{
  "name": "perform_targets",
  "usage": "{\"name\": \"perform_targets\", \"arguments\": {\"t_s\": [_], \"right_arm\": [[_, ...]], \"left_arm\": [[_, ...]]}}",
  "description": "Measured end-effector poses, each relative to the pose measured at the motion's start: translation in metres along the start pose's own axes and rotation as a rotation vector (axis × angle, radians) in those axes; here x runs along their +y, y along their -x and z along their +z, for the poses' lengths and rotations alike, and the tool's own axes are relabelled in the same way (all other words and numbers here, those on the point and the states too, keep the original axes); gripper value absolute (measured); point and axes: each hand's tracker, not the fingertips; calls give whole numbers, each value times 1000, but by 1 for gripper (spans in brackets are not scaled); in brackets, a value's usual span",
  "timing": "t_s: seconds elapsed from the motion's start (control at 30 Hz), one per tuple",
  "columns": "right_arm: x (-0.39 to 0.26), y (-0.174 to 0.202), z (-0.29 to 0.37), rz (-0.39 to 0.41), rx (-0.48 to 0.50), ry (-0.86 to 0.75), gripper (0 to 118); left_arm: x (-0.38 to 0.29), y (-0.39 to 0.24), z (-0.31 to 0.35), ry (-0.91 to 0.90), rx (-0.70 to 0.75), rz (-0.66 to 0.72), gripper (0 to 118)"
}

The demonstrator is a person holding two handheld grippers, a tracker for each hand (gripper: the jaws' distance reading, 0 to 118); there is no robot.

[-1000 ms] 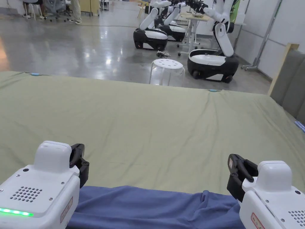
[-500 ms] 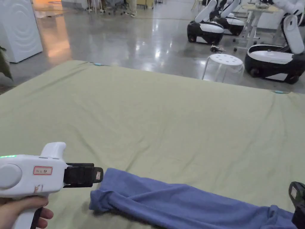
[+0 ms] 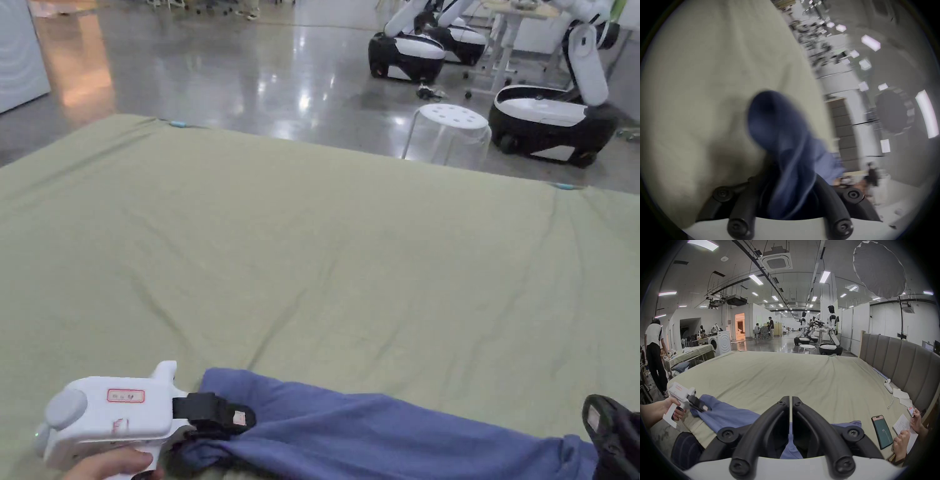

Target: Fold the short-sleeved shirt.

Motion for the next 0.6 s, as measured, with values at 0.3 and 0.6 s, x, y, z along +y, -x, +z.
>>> {"name": "perform_targets", "arguments": {"t_s": [0.3,0.6], "right_arm": [[-2,-4,4,-13,17,-11,5],[-11,-10,11,-72,43,-30,5]], "left_arm": [[-4,-62,85,-273,214,-122,7],[-30,-154,70,-318,459,-422,7]]}}
